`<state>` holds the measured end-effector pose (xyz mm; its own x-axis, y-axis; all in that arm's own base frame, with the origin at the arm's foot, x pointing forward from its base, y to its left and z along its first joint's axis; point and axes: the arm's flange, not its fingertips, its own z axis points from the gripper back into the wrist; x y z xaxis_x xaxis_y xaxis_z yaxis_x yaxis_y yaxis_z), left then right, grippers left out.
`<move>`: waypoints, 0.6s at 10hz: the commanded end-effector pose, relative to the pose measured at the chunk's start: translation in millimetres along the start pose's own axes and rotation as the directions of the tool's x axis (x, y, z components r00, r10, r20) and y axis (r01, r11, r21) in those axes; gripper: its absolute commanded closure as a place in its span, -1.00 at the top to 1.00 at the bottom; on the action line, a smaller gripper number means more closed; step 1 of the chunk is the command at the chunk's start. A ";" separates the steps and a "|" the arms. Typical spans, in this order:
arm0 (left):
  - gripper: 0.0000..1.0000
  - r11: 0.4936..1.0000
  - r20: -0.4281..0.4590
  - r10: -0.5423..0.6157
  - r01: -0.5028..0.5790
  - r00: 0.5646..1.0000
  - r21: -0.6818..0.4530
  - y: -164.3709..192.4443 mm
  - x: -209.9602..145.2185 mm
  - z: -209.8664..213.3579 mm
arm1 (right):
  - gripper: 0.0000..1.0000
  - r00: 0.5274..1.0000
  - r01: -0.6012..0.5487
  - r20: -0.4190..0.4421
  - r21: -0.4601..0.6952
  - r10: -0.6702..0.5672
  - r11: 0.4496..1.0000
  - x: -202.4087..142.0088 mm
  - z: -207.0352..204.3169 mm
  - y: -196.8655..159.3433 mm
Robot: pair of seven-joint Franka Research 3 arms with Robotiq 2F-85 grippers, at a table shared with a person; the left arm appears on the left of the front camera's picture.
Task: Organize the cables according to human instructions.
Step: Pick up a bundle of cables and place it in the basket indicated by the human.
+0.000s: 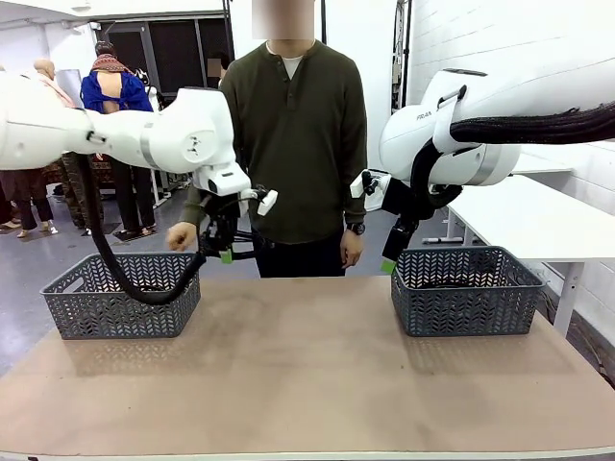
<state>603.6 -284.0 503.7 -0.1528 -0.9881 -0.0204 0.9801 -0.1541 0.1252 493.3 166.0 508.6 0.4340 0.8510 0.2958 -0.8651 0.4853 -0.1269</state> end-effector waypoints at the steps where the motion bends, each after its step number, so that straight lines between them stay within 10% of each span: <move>1: -1.00 0.998 0.054 -0.065 0.065 0.996 -0.010 -21.8 -36.6 15.2 | 1.00 1.000 0.000 -0.005 0.000 0.000 1.000 0.0 0.3 0.5; 6: -1.00 0.998 0.027 -0.002 0.000 1.000 0.071 -38.0 -128.2 41.1 | 1.00 1.000 0.000 -0.005 0.000 0.000 1.000 0.0 0.3 0.5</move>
<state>589.8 -162.4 550.8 -0.1443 -0.9895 0.0081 0.9768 -0.1412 0.1609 493.4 165.7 508.7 0.4344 0.8506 0.2962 -0.8648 0.4858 -0.1267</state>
